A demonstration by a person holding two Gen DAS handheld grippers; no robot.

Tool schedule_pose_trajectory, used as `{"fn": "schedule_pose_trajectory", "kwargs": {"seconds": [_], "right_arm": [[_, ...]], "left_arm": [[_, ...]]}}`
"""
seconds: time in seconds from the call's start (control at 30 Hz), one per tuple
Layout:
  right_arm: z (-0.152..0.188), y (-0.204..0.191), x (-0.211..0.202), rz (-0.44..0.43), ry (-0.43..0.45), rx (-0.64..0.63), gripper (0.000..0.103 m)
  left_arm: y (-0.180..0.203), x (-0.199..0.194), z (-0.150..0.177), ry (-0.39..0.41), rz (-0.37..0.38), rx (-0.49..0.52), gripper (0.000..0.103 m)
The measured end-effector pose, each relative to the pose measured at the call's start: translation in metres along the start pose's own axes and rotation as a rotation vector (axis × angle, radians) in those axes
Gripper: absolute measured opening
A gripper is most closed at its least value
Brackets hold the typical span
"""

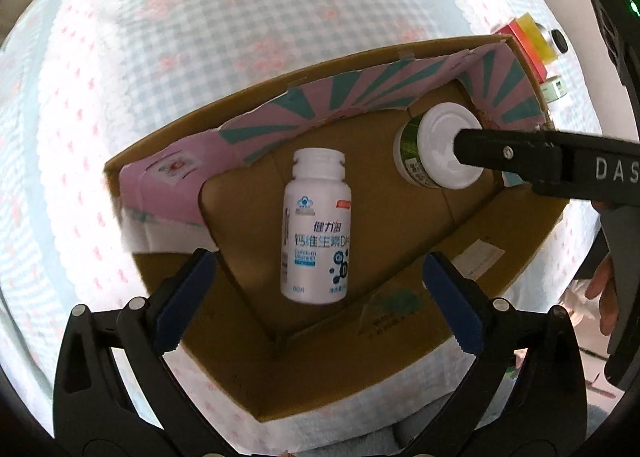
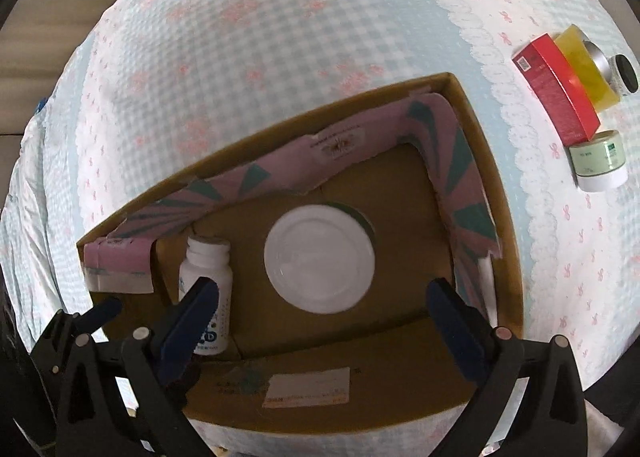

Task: Organize rigid objects
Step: 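Release bottle and jar into the box and lift both tools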

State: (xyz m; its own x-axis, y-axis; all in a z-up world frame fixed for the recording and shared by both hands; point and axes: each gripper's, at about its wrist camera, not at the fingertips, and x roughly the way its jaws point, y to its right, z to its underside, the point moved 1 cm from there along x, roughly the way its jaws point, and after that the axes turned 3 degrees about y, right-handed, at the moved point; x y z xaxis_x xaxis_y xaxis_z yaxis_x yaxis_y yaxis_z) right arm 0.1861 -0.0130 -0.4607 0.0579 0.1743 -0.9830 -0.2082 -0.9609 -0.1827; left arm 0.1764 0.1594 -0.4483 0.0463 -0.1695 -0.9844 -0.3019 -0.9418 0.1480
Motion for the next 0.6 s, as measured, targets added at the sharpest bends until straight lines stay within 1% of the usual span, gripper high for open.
{"fn": "schedule_pose_trajectory", "kwargs": {"seconds": [0.1,0.27,0.4,0.6], "right_arm": [[0.007,-0.002,-0.011,-0.002,0.022,-0.018,0.103],[0.017,-0.016,-0.033,-0.010,0.051,-0.065,0.103],[0.029,-0.027,-0.059,-0.021,0.091,-0.100,0.103],[0.055,-0.041,-0.105,-0.019,0.147,-0.167,0.103]], "left_arm": [[-0.004,-0.012,0.003,0.023,-0.005,-0.017,0.103],[0.004,-0.039,0.012,0.074,-0.021,-0.029,0.103],[0.004,-0.068,0.023,0.126,-0.032,-0.043,0.103],[0.006,-0.122,0.052,0.207,-0.044,-0.087,0.103]]}}
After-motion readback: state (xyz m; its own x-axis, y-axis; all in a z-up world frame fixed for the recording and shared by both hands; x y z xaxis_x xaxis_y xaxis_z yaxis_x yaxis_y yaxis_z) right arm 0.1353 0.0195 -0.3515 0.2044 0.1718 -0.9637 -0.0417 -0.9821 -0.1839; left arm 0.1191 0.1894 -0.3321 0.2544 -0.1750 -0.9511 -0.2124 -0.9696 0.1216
